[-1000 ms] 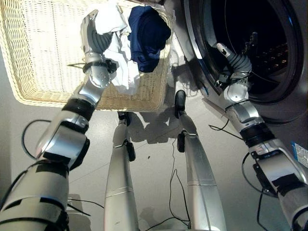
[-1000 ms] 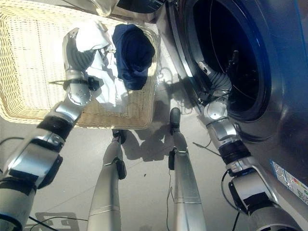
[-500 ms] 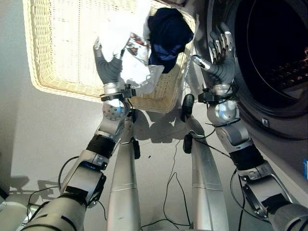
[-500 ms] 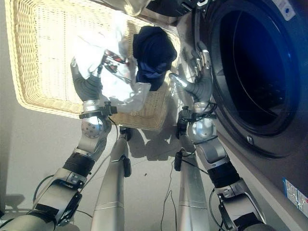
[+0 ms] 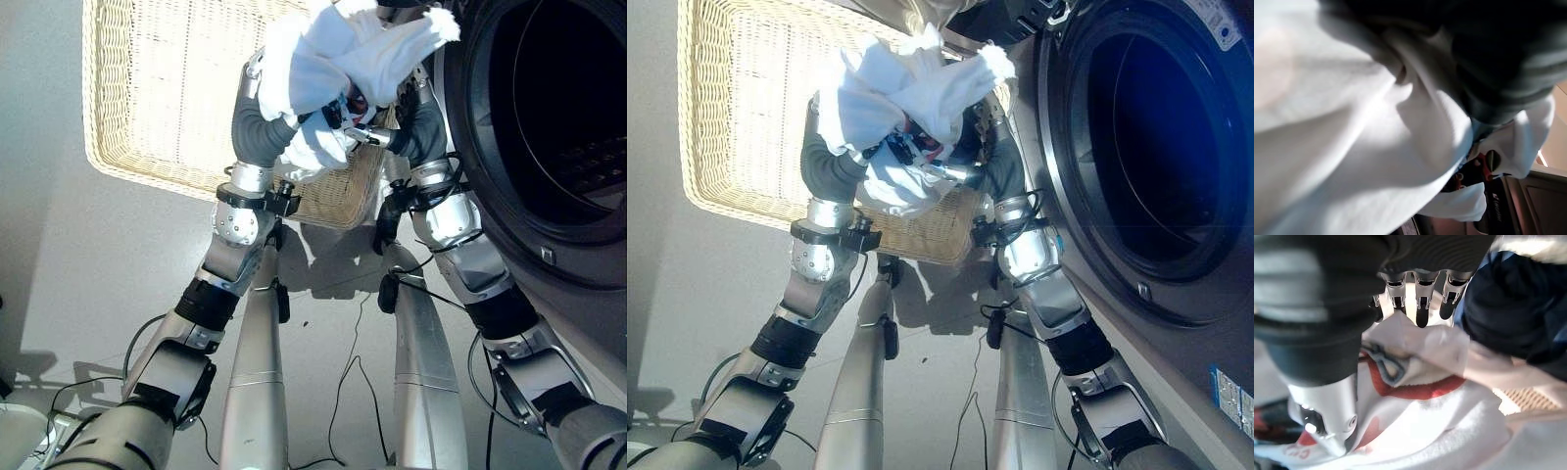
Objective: Put the clothes into the washing machine.
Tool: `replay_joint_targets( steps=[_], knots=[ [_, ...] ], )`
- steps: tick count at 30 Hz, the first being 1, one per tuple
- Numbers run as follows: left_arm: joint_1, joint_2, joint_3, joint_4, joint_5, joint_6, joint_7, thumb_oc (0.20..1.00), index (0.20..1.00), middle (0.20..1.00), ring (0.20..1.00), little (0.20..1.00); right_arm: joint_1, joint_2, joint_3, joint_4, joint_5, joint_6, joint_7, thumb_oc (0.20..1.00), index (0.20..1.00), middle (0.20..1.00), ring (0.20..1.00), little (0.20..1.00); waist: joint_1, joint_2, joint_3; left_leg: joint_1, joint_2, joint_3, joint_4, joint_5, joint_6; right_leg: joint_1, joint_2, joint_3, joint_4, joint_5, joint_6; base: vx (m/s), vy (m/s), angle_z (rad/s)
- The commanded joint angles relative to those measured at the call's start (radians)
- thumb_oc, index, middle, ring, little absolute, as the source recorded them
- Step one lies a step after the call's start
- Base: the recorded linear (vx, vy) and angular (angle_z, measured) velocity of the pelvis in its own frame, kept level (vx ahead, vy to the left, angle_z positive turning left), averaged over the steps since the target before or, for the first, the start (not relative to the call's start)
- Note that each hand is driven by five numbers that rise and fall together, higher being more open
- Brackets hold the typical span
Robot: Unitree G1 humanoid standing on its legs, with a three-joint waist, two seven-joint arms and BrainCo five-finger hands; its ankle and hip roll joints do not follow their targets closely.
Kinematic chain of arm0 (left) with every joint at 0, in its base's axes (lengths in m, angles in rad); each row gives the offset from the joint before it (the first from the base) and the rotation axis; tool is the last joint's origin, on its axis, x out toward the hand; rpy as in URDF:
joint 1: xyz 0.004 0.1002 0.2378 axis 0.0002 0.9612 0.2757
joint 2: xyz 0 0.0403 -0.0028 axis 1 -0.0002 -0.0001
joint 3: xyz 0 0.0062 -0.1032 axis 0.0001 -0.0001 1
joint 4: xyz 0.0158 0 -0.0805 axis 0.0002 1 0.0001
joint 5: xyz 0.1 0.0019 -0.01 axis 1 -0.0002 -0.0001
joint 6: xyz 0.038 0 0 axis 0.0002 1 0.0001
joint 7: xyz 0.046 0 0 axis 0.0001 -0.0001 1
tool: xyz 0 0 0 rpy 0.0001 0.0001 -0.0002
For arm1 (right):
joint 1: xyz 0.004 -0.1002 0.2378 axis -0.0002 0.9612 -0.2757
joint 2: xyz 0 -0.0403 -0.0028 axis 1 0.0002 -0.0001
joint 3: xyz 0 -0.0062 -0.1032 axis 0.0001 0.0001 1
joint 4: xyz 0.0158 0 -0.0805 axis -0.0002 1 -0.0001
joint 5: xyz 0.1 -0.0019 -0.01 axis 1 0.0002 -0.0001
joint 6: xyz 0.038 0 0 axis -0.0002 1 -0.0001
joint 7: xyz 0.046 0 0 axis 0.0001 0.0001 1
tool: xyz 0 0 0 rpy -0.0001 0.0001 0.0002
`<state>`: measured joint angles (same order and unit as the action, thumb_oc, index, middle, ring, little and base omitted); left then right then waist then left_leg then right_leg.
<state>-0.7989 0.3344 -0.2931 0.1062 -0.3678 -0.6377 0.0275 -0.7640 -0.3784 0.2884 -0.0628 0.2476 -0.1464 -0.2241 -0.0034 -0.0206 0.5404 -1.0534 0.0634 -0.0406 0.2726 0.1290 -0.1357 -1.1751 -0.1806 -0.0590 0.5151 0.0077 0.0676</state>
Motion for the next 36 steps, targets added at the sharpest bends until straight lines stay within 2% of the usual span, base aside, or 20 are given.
replay_joint_targets(
  steps=[1, 11, 12, 15, 16, 17, 18, 25, 31, 36],
  knots=[
    [-0.047, -0.019, -0.003, -0.14, 0.017, -0.032, -0.052, 0.2, 0.2, 0.2, 0.2, 0.2, -0.009, -0.003, 0.026, -0.124, -0.001, 0.004, 0.03, 1.0, 1.0, 1.0, 1.0, 1.0, 0.004, 0.033, -0.02, -0.011, -0.075, -0.015, 0.071, -0.056, 0.064, 0.055, 0.03, -0.073, -0.082, 0.084, 0.065, 0.0, 0.0, 0.0],
    [-0.043, -0.007, -0.008, -0.174, 0.095, -0.04, -0.024, 0.2, 0.2, 0.2, 0.2, 0.2, -0.021, -0.021, 0.078, -0.121, 0.091, 0.098, 0.139, 1.0, 1.0, 1.0, 1.0, 1.0, 0.014, 0.036, -0.02, -0.013, -0.078, -0.02, 0.08, -0.052, 0.064, 0.053, 0.025, -0.078, -0.073, 0.083, 0.061, 0.0, -0.002, 0.01],
    [-0.043, 0.001, -0.006, -0.18, 0.105, -0.044, -0.017, 0.2, 0.2, 0.2, 0.2, 0.2, -0.021, -0.033, 0.102, -0.113, 0.144, 0.141, 0.197, 1.0, 1.0, 1.0, 1.0, 1.0, 0.017, 0.035, -0.02, -0.013, -0.079, -0.021, 0.079, -0.048, 0.063, 0.054, 0.025, -0.08, -0.073, 0.084, 0.06, 0.0, 0.0, 0.0],
    [-0.041, 0.007, -0.006, -0.181, 0.108, -0.06, -0.016, 0.2, 0.2, 0.2, 0.2, 0.2, -0.023, -0.045, 0.126, -0.094, 0.164, 0.163, 0.226, 1.0, 1.0, 1.0, 1.0, 1.0, 0.021, 0.033, -0.02, -0.014, -0.081, -0.024, 0.081, -0.048, 0.062, 0.055, 0.024, -0.083, -0.074, 0.084, 0.058, 0.0, 0.0, 0.0],
    [-0.043, 0.011, -0.008, -0.182, 0.1, -0.065, -0.016, 0.2, 0.2, 0.2, 0.2, 0.2, -0.024, -0.048, 0.133, -0.088, 0.163, 0.167, 0.231, 0.915, 0.915, 0.915, 0.915, 0.915, 0.022, 0.033, -0.02, -0.013, -0.08, -0.025, 0.081, -0.047, 0.062, 0.056, 0.023, -0.085, -0.075, 0.084, 0.058, 0.0, 0.0, 0.0],
    [-0.043, 0.011, -0.007, -0.183, 0.1, -0.066, -0.018, 0.2, 0.2, 0.2, 0.2, 0.2, -0.024, -0.049, 0.136, -0.084, 0.165, 0.168, 0.236, 0.595, 0.595, 0.595, 0.595, 0.595, 0.022, 0.032, -0.02, -0.013, -0.08, -0.025, 0.081, -0.047, 0.062, 0.057, 0.023, -0.085, -0.075, 0.084, 0.058, 0.0, 0.0, 0.0],
    [-0.042, 0.008, -0.007, -0.184, 0.103, -0.072, -0.021, 0.2, 0.2, 0.2, 0.2, 0.2, -0.025, -0.05, 0.143, -0.078, 0.177, 0.178, 0.249, 0.2, 0.2, 0.2, 0.2, 0.2, 0.023, 0.031, -0.02, -0.012, -0.08, -0.026, 0.081, -0.047, 0.062, 0.058, 0.023, -0.086, -0.075, 0.084, 0.057, 0.0, 0.0, 0.0],
    [-0.043, 0.004, -0.016, -0.198, 0.09, -0.083, -0.052, 0.2, 0.2, 0.2, 0.2, 0.2, -0.036, -0.053, 0.162, -0.068, 0.215, 0.204, 0.277, 0.2, 0.2, 0.2, 0.2, 0.2, 0.025, 0.029, -0.02, -0.014, -0.083, -0.031, 0.084, -0.044, 0.063, 0.057, 0.026, -0.088, -0.072, 0.085, 0.055, 0.0, 0.0, 0.0],
    [-0.054, -0.018, -0.032, -0.225, 0.047, -0.074, -0.118, 0.2, 0.2, 0.2, 0.2, 0.2, -0.046, -0.041, 0.164, -0.067, 0.235, 0.191, 0.265, 0.2, 0.2, 0.2, 0.2, 0.2, 0.023, 0.03, -0.02, -0.015, -0.087, -0.03, 0.086, -0.044, 0.065, 0.055, 0.031, -0.085, -0.075, 0.087, 0.055, 0.0, 0.0, 0.0],
    [-0.06, -0.038, -0.047, -0.23, 0.066, -0.056, -0.113, 0.2, 0.2, 0.2, 0.2, 0.2, -0.049, -0.013, 0.16, -0.068, 0.243, 0.171, 0.25, 0.2, 0.2, 0.2, 0.2, 0.2, 0.023, 0.03, -0.02, -0.019, -0.091, -0.032, 0.089, -0.042, 0.067, 0.052, 0.033, -0.085, -0.072, 0.088, 0.055, 0.0, 0.0, 0.0]
  ],
)
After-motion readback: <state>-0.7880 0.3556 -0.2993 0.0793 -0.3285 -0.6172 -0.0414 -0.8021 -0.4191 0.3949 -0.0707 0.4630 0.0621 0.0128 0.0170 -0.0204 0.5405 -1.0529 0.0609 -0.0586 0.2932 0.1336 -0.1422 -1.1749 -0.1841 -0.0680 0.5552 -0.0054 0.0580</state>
